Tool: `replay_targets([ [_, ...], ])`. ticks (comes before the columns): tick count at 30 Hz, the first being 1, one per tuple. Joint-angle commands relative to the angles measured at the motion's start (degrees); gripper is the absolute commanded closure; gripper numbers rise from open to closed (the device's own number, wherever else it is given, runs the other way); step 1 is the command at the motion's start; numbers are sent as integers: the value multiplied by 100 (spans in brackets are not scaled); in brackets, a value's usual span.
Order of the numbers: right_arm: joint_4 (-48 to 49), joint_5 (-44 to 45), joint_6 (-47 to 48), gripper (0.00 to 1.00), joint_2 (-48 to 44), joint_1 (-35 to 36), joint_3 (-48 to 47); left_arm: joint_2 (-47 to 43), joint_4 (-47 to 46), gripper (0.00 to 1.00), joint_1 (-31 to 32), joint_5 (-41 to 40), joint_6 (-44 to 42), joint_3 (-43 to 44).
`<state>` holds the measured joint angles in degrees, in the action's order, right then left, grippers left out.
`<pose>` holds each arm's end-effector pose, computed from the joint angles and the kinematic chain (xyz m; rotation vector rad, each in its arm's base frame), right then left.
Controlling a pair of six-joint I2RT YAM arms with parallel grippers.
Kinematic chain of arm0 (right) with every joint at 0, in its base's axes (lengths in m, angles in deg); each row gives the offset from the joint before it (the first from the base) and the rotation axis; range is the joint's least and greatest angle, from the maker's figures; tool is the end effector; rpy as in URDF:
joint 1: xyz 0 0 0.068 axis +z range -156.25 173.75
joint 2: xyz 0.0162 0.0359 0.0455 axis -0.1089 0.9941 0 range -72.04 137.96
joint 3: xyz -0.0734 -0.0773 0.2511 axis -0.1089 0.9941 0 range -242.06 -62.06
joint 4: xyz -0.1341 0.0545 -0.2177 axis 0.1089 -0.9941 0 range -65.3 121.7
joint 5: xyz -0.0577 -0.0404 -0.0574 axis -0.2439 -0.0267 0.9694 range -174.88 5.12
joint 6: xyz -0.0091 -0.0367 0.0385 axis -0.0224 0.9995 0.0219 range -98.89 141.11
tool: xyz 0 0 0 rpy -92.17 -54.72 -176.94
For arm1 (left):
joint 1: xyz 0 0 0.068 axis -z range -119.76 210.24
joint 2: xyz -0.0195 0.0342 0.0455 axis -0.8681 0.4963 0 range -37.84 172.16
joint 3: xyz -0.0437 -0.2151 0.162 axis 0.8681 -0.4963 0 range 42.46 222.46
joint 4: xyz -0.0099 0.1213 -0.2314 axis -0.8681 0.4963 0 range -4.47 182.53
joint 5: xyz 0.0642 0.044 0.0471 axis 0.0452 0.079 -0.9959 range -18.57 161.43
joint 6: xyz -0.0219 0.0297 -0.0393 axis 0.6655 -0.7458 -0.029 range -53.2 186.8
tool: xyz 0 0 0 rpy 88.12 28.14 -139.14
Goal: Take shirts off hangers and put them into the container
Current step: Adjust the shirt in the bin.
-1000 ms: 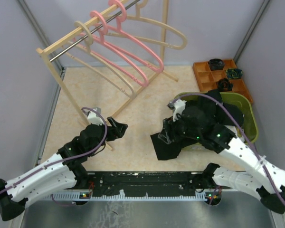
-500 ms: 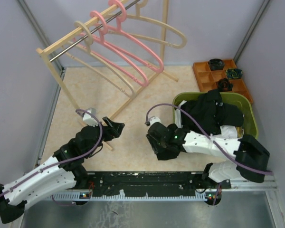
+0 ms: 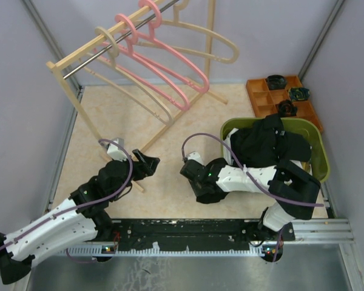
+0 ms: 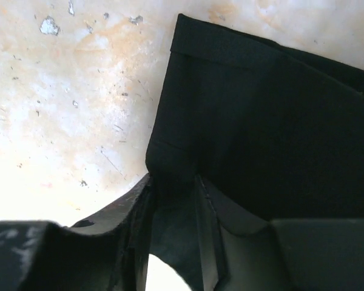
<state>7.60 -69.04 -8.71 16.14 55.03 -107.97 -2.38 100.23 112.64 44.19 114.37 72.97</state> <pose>0.1415 0.2380 0.1578 -0.6455 2.5771 0.1379 0.1068 -0.1119 0.2698 -0.2460 1.9273 -0.7353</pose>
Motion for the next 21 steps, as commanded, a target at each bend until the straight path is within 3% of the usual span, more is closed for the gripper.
replay_targets([
  [1,231,-150,-398,72,428,42,377,-63,16,19,27,-9,-44,26],
  [4,109,-41,-430,90,232,42,412,-59,8,19,19,-22,-57,28],
  [7,28,-6,-257,100,-456,42,241,-13,-63,19,16,13,-55,11],
  [12,-364,587,-90,100,-2251,51,-470,127,-142,19,23,94,-60,65],
  [17,-1260,2441,26,100,-4037,53,-1122,146,-159,19,24,95,-93,58],
  [21,-2525,3963,-217,100,-4602,42,-1618,166,-326,19,22,157,-91,-52],
])
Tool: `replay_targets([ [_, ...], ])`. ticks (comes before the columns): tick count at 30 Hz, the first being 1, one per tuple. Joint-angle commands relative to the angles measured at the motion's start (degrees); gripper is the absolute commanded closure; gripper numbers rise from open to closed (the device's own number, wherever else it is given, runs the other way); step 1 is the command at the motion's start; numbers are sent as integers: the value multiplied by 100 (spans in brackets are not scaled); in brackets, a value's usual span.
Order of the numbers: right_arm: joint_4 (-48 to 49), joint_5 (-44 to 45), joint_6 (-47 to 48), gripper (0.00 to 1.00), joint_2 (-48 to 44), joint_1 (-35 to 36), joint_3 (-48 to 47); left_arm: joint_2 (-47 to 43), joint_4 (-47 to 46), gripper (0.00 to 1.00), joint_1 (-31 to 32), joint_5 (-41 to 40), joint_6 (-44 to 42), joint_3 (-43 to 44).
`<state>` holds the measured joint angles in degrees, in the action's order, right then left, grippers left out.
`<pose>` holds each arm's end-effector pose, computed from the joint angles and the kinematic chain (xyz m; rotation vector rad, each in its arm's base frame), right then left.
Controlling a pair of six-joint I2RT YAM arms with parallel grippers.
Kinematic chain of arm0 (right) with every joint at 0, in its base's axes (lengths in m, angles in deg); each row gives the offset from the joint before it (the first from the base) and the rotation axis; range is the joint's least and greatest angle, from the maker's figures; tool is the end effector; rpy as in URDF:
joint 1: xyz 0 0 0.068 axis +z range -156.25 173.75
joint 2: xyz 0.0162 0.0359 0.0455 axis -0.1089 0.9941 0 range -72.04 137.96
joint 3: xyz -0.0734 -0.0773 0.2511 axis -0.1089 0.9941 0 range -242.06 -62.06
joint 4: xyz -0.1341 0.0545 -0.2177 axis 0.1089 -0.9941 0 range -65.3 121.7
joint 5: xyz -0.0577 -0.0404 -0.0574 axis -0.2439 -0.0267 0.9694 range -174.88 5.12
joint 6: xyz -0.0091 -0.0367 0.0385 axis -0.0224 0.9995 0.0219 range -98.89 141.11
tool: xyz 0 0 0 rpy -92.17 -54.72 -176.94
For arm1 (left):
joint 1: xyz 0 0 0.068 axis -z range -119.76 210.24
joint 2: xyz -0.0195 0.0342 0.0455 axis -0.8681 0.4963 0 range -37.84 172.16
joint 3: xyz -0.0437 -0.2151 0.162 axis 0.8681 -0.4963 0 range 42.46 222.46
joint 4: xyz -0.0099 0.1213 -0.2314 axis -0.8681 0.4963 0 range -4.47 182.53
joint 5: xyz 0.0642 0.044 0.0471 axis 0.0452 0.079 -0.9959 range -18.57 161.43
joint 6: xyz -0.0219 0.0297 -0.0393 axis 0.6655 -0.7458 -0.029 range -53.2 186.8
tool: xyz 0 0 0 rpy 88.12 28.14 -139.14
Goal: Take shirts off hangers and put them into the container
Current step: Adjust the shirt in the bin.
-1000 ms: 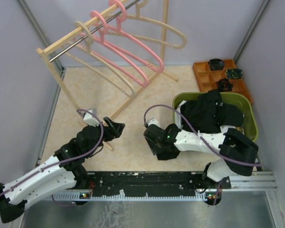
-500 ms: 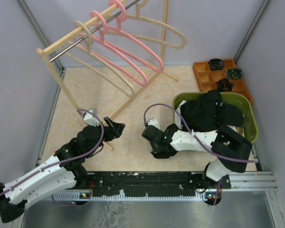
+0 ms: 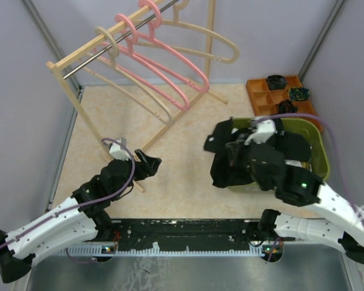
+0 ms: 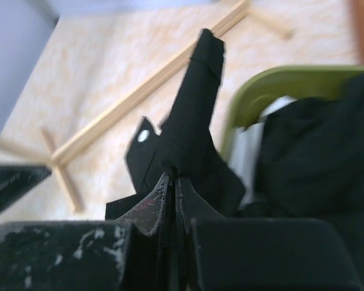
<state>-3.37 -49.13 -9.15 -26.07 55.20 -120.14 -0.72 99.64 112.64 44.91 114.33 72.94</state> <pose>0.0939 0.1290 0.3732 -0.1184 1.9171 0.4710 0.1096 -0.1162 0.2666 -0.2326 1.9486 -0.7303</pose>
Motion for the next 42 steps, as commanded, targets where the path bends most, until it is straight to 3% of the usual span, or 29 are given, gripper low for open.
replay_targets([
  [1,-1818,2292,-347,100,-409,25,-499,28,-321,19,18,109,-88,-58],
  [5,-2844,2650,-843,100,-264,-160,-688,202,-388,19,17,181,-104,2],
  [7,-3001,2486,-965,100,-86,-588,-586,258,-391,19,16,193,-124,44],
  [11,-2435,701,-24,100,469,-2653,-265,246,-370,19,25,215,-126,64],
  [15,-1849,-636,647,100,1202,-4041,-117,131,-252,19,18,164,-109,49],
  [20,-1529,-2019,926,100,2528,-4792,-158,-47,-185,19,17,125,-16,-49],
  [25,-1004,-2623,698,96,2967,-5022,148,-65,-155,19,16,117,-81,-24],
  [27,-767,-2387,414,94,2748,-5021,318,-65,-111,18,22,82,-84,-13],
  [28,-714,-2261,271,90,2534,-5025,375,-73,-115,18,21,83,-82,-20],
  [31,-602,-2156,218,66,1601,-5023,343,-83,-119,18,22,93,-111,-39],
  [34,-667,-2588,648,42,1086,-5026,-4,-59,-157,18,22,72,-175,-65],
  [42,-1868,-3493,802,31,1133,-5024,-1210,68,-337,18,18,170,-116,-105],
])
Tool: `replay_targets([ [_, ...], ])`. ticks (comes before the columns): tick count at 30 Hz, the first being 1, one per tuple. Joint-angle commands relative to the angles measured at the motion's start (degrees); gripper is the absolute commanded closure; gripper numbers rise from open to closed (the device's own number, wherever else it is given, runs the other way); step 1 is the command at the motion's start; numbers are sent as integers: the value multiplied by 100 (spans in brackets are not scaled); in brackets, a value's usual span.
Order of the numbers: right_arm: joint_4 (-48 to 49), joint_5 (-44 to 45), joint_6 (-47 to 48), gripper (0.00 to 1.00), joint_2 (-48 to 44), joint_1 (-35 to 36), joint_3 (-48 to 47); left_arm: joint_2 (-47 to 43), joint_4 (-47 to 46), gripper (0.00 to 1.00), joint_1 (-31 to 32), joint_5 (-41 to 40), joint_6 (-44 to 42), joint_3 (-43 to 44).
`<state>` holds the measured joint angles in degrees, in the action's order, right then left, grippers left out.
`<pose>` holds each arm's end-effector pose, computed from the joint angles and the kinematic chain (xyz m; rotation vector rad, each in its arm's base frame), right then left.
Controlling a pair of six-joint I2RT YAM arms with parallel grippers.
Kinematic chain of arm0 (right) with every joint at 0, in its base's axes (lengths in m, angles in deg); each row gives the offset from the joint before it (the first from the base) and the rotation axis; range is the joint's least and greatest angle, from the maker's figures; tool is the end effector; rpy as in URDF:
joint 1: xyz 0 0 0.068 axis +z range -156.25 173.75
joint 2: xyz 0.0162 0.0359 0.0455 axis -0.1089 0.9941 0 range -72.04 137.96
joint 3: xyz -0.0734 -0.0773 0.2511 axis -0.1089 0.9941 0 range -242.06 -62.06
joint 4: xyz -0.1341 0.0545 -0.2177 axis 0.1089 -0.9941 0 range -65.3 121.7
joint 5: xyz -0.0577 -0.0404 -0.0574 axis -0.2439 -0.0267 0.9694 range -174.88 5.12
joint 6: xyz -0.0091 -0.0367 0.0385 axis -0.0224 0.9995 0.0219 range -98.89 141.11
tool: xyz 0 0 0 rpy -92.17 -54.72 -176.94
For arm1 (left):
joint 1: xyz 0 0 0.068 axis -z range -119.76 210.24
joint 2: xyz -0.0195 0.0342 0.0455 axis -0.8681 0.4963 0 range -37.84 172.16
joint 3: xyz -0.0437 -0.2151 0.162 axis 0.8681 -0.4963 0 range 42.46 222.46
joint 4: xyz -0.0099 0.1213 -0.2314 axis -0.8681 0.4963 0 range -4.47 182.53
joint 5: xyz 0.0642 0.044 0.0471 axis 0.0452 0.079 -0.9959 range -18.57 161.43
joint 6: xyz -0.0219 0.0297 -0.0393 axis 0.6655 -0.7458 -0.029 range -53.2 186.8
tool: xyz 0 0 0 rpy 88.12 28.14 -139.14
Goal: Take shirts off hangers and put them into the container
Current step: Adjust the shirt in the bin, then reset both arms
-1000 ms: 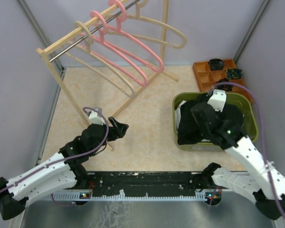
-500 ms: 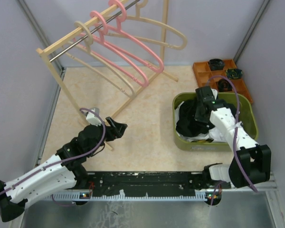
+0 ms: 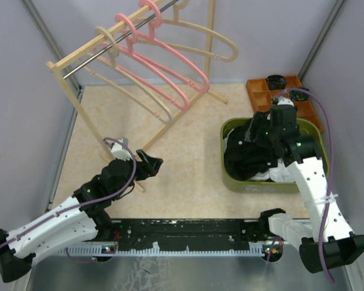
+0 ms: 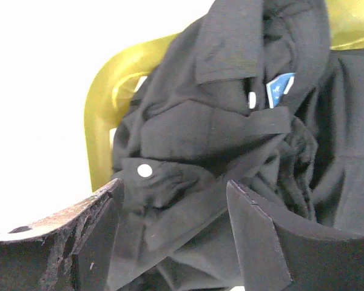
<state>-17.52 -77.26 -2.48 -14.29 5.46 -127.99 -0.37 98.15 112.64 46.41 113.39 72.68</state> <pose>0.1924 0.0351 0.3593 0.3053 2.2647 0.1704 0.1103 -0.1184 0.2666 -0.2027 1.9462 -0.7531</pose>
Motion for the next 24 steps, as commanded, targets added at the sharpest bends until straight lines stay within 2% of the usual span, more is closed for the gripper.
replay_targets([
  [1,-373,-868,46,30,-109,-47,-416,52,-183,18,16,31,-42,-69],
  [3,-134,-1453,-108,30,-251,-46,-321,66,-147,18,17,26,-81,-48],
  [5,206,-2257,-157,34,-372,-45,-105,51,-123,18,26,7,-116,-19],
  [7,427,-2596,-302,44,-467,-45,193,24,-103,18,21,-24,-129,-16],
  [9,538,-2386,-429,51,-505,-46,560,6,-102,18,22,-44,-111,-33],
  [12,795,-2119,-621,52,-350,-45,1242,13,-132,18,24,-1,-75,-55],
  [15,1129,-1506,-965,63,113,-46,1899,48,-122,18,23,37,-68,-29],
  [17,1278,-766,-1157,55,449,-47,2239,58,-120,18,25,42,-71,-14],
  [19,1515,-237,-1368,54,683,-50,2562,62,-111,18,21,56,-101,-14],
  [21,1608,-211,-1373,54,841,-46,2669,114,-117,17,22,105,-196,1],
  [24,1421,-171,-1281,48,748,-46,2530,260,-23,17,17,200,-227,30],
])
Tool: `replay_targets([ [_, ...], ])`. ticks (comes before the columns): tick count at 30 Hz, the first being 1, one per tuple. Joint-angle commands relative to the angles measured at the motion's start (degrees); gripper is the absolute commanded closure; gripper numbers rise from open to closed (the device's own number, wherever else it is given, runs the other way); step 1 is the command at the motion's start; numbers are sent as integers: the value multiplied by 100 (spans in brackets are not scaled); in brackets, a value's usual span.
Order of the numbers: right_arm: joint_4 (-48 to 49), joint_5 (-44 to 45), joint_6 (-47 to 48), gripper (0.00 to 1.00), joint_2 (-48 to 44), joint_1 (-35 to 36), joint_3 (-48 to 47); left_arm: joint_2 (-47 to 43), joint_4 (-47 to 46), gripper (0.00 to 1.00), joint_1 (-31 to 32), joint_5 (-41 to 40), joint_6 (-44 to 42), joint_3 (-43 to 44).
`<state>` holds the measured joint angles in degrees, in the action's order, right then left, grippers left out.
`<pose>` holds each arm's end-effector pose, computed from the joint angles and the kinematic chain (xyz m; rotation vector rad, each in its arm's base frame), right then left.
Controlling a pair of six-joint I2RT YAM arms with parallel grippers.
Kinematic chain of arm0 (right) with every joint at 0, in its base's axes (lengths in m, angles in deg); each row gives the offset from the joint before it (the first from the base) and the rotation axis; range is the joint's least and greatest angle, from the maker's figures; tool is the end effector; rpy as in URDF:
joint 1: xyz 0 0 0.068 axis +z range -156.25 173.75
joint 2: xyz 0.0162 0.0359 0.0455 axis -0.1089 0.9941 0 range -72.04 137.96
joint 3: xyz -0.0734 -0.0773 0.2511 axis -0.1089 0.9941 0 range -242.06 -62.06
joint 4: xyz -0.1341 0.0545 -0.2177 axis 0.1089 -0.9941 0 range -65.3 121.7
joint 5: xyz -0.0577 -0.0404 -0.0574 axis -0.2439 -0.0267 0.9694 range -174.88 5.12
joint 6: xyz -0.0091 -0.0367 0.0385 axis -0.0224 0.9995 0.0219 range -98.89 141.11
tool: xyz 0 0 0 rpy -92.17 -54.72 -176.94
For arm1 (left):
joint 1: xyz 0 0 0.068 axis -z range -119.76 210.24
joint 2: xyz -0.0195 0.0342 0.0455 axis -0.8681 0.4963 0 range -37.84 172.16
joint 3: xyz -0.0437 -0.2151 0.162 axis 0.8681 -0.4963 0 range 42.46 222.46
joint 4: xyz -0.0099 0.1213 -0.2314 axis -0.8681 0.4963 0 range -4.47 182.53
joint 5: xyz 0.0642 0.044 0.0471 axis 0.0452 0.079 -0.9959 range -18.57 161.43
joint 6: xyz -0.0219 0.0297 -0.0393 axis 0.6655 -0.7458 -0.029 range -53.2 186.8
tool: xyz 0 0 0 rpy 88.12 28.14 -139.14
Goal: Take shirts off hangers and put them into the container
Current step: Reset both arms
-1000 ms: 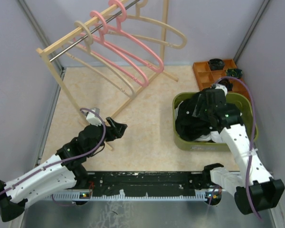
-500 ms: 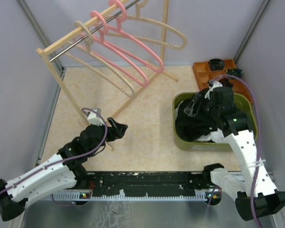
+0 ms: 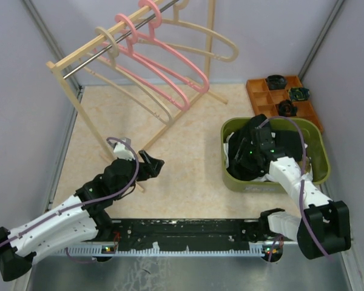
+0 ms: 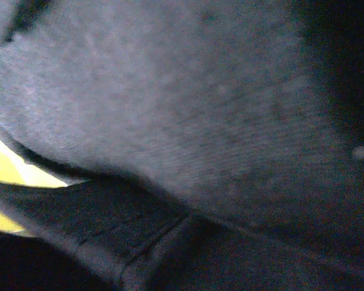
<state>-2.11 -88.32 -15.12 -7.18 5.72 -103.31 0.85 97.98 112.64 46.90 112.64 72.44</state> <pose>0.2102 0.0468 0.2171 0.5281 2.5664 0.3845 0.1121 -0.1213 0.2624 -0.1788 1.9682 -0.7345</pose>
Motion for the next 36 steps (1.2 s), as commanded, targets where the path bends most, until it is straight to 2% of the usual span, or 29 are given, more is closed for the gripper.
replay_targets([
  [1,-278,989,48,44,-93,-74,-74,206,4,17,20,202,-169,64],
  [6,-734,1153,453,25,-1235,-74,-1072,614,7,15,24,476,-260,259],
  [9,-555,1037,759,9,-1950,-72,-1415,828,74,13,18,565,-323,410],
  [11,-337,950,970,3,-2330,-72,-1519,900,119,12,21,598,-358,469],
  [16,-291,1298,1093,1,-2798,-74,-1835,878,171,11,22,658,-379,457],
  [24,-311,1173,1638,1,-2778,-72,-2672,1056,467,6,17,541,-271,626],
  [26,-262,1069,1765,1,-2830,-74,-2789,1191,663,1,16,361,-271,884],
  [32,2,830,1948,1,-3111,-72,-2850,1551,1582,1,21,-594,-484,1746],
  [36,37,574,2044,1,-3242,-78,-2900,1594,1873,1,23,-1111,-737,2227],
])
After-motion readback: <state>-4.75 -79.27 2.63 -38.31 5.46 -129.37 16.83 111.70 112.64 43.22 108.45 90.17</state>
